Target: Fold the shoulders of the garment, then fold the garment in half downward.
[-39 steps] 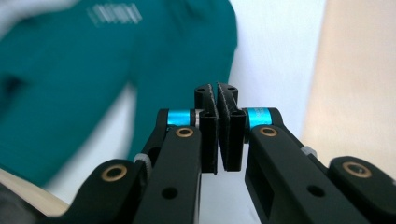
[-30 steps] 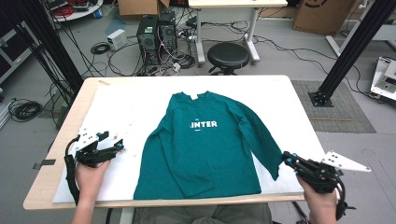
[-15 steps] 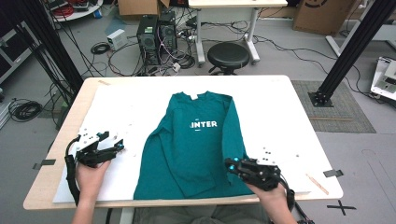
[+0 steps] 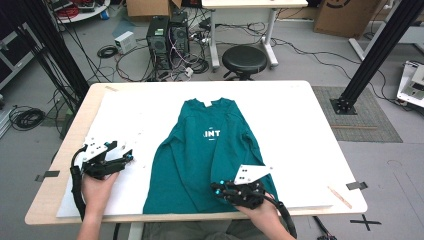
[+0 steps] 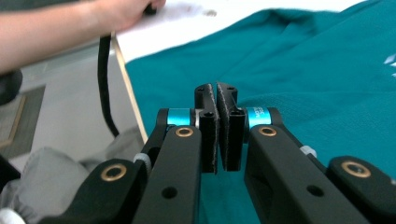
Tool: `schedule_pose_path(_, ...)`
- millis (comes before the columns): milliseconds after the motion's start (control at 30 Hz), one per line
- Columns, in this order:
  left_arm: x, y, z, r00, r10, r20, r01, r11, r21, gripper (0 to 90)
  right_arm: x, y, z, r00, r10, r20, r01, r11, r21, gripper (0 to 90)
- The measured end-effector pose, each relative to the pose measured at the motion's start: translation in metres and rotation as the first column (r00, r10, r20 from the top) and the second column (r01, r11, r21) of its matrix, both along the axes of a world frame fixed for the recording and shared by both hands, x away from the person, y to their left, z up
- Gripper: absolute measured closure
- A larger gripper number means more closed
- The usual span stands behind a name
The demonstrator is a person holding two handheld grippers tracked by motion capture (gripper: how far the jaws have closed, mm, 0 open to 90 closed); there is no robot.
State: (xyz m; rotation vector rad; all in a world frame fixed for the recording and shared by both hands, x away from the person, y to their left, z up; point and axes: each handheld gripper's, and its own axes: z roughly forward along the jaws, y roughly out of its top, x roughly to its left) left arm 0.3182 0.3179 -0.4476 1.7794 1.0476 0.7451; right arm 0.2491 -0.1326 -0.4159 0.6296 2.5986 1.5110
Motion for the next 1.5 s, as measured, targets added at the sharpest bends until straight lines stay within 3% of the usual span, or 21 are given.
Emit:
schedule_pose_path(100,0.000,-0.001,0.000,1.0000,-0.004,-0.003,0.004,0.9999,0.011,30.5,0.001,0.008,-0.005,0.9997,0.025,-0.001,-0.025,0.999,-0.027,78.2)
schedule_pose_path(200,0.000,-0.002,0.000,1.0000,-0.005,-0.001,0.005,0.9998,0.017,30.6,0.002,0.007,-0.003,0.9996,0.010,0.027,-0.009,0.999,-0.037,67.4)
schedule_pose_path(333,-0.003,-0.003,0.001,1.0000,0.003,0.005,-0.004,0.9999,0.010,30.5,0.015,-0.010,0.013,0.9952,-0.077,0.060,0.076,0.997,0.018,57.1)
schedule_pose_path(400,-0.005,-0.004,0.004,0.9999,-0.004,0.017,0.004,0.9999,0.012,30.5,0.025,-0.021,0.021,0.9850,-0.144,0.095,0.141,0.989,0.042,50.1)
schedule_pose_path(467,-0.008,-0.006,0.009,0.9994,-0.019,0.027,0.019,0.9998,0.001,30.5,0.038,-0.037,0.030,0.9590,-0.250,0.133,0.245,0.968,0.050,46.8)
schedule_pose_path(533,-0.013,-0.007,0.014,0.9982,-0.036,0.048,0.037,0.9993,-0.008,30.5,0.051,-0.054,0.034,0.9416,-0.315,0.120,0.304,0.948,0.097,44.5)
schedule_pose_path(600,-0.017,-0.009,0.017,0.9969,-0.047,0.064,0.048,0.9987,-0.015,30.5,0.060,-0.069,0.037,0.9169,-0.381,0.118,0.367,0.922,0.123,42.0)
schedule_pose_path(667,-0.021,-0.008,0.020,0.9957,-0.052,0.077,0.054,0.9983,-0.024,30.5,0.067,-0.082,0.039,0.8928,-0.430,0.135,0.413,0.901,0.133,41.4)
schedule_pose_path(833,-0.027,-0.006,0.024,0.9952,-0.033,0.092,0.036,0.9991,-0.024,30.5,0.074,-0.107,0.044,0.8213,-0.530,0.210,0.511,0.848,0.141,39.9)
schedule_pose_path(967,-0.029,-0.006,0.028,0.9942,-0.024,0.105,0.027,0.9993,-0.028,30.5,0.079,-0.120,0.042,0.7875,-0.576,0.220,0.557,0.818,0.146,39.2)
schedule_pose_path(1067,-0.028,-0.008,0.028,0.9939,-0.023,0.108,0.027,0.9991,-0.033,30.5,0.080,-0.127,0.041,0.7706,-0.603,0.206,0.586,0.797,0.145,38.8)
schedule_pose_path(1167,-0.027,-0.011,0.029,0.9943,-0.028,0.103,0.032,0.9989,-0.034,30.5,0.080,-0.132,0.041,0.7629,-0.615,0.198,0.598,0.788,0.147,38.7)
schedule_pose_path(1433,-0.013,-0.032,0.041,0.9922,-0.067,0.106,0.073,0.9958,-0.055,30.5,0.084,-0.136,0.039,0.7545,-0.620,0.214,0.608,0.783,0.127,38.5)
schedule_pose_path(1500,-0.007,-0.040,0.044,0.9928,-0.072,0.095,0.078,0.9955,-0.055,30.5,0.086,-0.138,0.039,0.7604,-0.615,0.209,0.605,0.788,0.117,38.5)
